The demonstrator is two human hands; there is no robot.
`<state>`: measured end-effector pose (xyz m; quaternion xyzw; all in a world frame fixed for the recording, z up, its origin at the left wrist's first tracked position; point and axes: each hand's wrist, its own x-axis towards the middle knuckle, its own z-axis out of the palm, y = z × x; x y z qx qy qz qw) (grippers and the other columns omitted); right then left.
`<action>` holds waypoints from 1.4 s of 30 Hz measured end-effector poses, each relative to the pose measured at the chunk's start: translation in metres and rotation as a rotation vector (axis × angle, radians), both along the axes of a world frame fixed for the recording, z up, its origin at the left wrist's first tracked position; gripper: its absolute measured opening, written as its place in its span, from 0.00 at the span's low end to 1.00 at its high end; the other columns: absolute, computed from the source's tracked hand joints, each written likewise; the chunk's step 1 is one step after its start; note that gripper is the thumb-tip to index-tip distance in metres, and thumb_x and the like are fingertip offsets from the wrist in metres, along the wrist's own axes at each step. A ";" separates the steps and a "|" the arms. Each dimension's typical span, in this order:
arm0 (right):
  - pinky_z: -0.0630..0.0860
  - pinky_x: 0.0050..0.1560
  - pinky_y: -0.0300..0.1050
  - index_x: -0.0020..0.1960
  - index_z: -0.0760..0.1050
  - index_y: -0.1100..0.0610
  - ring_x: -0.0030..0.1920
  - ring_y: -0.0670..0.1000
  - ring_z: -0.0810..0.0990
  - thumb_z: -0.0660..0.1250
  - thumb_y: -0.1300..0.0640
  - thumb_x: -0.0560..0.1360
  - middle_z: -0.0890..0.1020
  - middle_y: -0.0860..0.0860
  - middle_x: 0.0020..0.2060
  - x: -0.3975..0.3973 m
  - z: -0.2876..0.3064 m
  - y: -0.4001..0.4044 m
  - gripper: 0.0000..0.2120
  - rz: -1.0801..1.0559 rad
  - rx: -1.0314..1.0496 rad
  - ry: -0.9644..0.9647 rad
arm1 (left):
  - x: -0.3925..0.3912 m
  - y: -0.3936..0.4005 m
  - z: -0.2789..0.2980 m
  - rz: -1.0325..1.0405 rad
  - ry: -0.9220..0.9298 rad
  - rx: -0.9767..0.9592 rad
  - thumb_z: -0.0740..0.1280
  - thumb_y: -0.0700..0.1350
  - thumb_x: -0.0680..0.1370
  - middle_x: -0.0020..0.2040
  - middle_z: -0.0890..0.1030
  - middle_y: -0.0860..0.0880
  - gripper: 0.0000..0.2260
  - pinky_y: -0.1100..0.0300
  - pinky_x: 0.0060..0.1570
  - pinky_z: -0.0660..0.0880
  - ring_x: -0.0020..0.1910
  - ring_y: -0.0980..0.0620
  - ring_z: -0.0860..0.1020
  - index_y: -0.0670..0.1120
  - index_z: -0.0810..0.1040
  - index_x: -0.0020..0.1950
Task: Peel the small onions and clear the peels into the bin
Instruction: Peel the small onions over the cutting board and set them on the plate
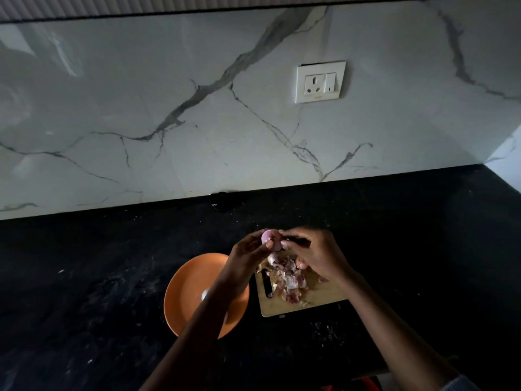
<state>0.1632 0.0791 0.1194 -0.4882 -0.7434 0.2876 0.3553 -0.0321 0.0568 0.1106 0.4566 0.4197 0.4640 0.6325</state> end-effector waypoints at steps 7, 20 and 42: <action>0.74 0.46 0.23 0.55 0.84 0.61 0.48 0.36 0.81 0.75 0.63 0.74 0.87 0.51 0.48 -0.003 -0.005 -0.006 0.10 -0.048 0.156 -0.061 | 0.001 0.005 -0.012 0.071 0.011 -0.026 0.69 0.42 0.77 0.57 0.84 0.41 0.14 0.50 0.60 0.78 0.58 0.43 0.82 0.42 0.80 0.62; 0.73 0.45 0.22 0.48 0.82 0.59 0.43 0.40 0.81 0.77 0.63 0.70 0.85 0.49 0.43 -0.020 -0.016 -0.013 0.08 -0.299 0.247 -0.038 | 0.009 0.011 -0.014 0.085 0.032 0.004 0.68 0.38 0.79 0.60 0.82 0.41 0.16 0.54 0.57 0.78 0.60 0.43 0.81 0.39 0.75 0.67; 0.77 0.46 0.32 0.51 0.84 0.54 0.48 0.41 0.82 0.74 0.55 0.75 0.85 0.45 0.46 -0.005 -0.018 -0.008 0.06 -0.160 0.035 0.110 | 0.000 0.011 -0.015 0.030 0.129 0.015 0.71 0.39 0.77 0.59 0.83 0.44 0.16 0.55 0.57 0.79 0.59 0.44 0.81 0.42 0.78 0.65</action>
